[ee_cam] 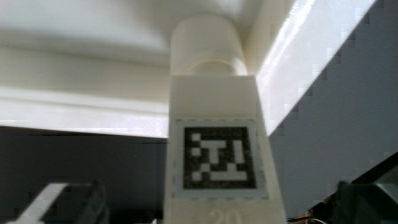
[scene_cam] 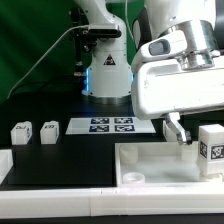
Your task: Assemble one leg
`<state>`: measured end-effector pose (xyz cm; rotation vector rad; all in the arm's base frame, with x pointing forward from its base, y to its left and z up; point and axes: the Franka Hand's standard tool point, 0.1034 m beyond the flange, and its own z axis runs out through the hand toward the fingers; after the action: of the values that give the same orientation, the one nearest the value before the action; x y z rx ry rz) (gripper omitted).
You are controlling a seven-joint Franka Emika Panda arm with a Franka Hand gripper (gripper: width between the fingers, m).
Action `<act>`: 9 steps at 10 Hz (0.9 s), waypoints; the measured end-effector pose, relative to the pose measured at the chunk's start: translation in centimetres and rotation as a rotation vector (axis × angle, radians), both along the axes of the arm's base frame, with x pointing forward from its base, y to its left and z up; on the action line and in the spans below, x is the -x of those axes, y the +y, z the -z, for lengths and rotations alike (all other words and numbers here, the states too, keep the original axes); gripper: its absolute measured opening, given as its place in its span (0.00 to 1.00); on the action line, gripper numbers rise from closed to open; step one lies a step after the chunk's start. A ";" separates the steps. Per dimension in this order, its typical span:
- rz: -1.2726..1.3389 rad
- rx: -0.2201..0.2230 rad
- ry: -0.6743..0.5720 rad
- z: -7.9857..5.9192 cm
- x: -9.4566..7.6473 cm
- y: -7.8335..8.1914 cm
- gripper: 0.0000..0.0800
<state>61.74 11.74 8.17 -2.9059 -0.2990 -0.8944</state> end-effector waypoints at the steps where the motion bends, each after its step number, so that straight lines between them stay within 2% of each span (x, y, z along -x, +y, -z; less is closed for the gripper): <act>1: 0.000 0.000 0.000 0.0 0.0 0.0 0.81; 5: -0.001 0.001 0.000 0.0 0.0 0.0 0.81; 6: -0.004 0.004 0.038 0.2 0.2 0.1 0.81; 8: -0.009 0.017 0.188 -1.1 0.9 0.0 0.81; 9: -0.023 0.030 0.322 -1.2 1.4 0.1 0.81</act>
Offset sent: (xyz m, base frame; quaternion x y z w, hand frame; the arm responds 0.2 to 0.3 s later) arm 0.0000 0.0000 0.0000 0.0000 0.0000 0.0000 1.0000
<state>60.30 11.85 9.36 -3.0020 -0.3201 -0.4101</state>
